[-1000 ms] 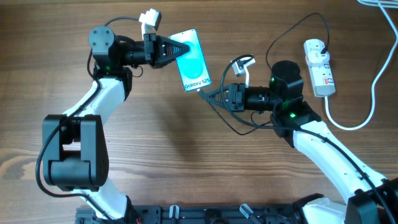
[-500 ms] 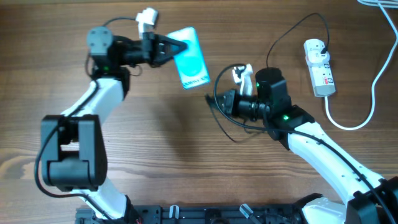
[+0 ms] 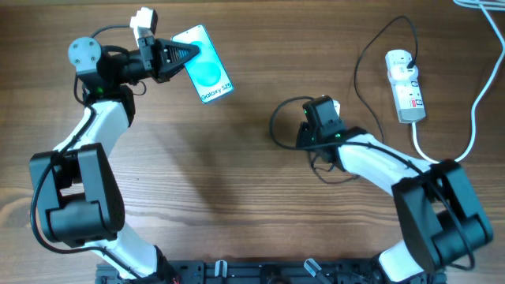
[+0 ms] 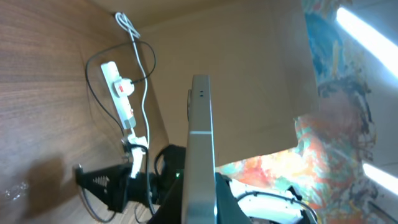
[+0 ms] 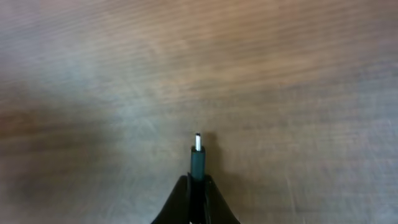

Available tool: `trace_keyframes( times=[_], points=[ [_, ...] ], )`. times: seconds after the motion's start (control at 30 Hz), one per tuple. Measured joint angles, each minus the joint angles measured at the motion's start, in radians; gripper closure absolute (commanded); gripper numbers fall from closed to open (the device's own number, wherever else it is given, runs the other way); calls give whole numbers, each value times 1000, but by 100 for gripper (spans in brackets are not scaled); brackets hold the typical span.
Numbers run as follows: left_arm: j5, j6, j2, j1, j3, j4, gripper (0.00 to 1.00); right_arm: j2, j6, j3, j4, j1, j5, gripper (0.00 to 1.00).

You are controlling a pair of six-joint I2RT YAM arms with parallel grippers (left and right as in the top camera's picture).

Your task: Plug charger to phone and switch on socket

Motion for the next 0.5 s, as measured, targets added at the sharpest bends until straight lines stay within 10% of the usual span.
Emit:
trace_keyframes(
  times=[0.3,0.5],
  points=[
    [9,0,0,0,0,0,96,56,6,55,1,3,21,73],
    [9,0,0,0,0,-1,95,60,8,57,-6,2,43,95]
  ],
)
